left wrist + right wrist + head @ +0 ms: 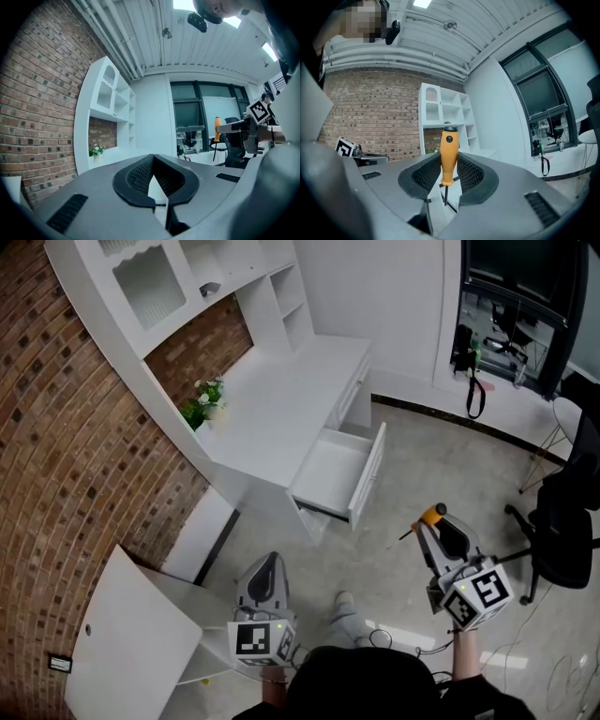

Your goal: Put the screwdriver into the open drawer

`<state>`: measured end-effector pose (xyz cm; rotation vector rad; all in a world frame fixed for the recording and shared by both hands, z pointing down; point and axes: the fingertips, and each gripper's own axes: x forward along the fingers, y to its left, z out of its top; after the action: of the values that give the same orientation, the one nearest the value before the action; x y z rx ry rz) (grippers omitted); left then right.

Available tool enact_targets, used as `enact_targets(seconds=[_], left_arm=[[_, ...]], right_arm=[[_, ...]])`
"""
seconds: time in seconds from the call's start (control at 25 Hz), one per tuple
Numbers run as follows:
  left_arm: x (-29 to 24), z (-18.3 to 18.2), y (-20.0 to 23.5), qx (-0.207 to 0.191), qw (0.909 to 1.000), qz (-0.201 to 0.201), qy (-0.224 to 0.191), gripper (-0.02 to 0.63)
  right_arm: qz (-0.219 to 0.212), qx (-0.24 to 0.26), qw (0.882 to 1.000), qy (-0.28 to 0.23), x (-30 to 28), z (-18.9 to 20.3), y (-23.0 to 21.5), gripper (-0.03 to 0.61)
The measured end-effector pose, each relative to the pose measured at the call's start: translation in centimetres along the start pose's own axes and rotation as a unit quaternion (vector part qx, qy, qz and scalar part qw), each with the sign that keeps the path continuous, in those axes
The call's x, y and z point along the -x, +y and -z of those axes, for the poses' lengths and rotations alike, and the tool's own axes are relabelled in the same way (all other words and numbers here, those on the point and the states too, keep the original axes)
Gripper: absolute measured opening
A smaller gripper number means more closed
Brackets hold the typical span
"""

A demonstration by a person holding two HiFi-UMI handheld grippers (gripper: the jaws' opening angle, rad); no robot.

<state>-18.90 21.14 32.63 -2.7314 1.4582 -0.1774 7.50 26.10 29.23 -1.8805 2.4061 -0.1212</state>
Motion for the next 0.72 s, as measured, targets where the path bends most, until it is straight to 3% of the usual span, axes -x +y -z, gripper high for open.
enact_targets(seconds=[0.72], left_arm=[[-15.6,-0.4,4.5,0.008,0.9974,0.071,-0.005,0.009]], right_arm=[[0.022,-0.007,1.0,0.017,-12.9,0.3,-4.4,0.107]])
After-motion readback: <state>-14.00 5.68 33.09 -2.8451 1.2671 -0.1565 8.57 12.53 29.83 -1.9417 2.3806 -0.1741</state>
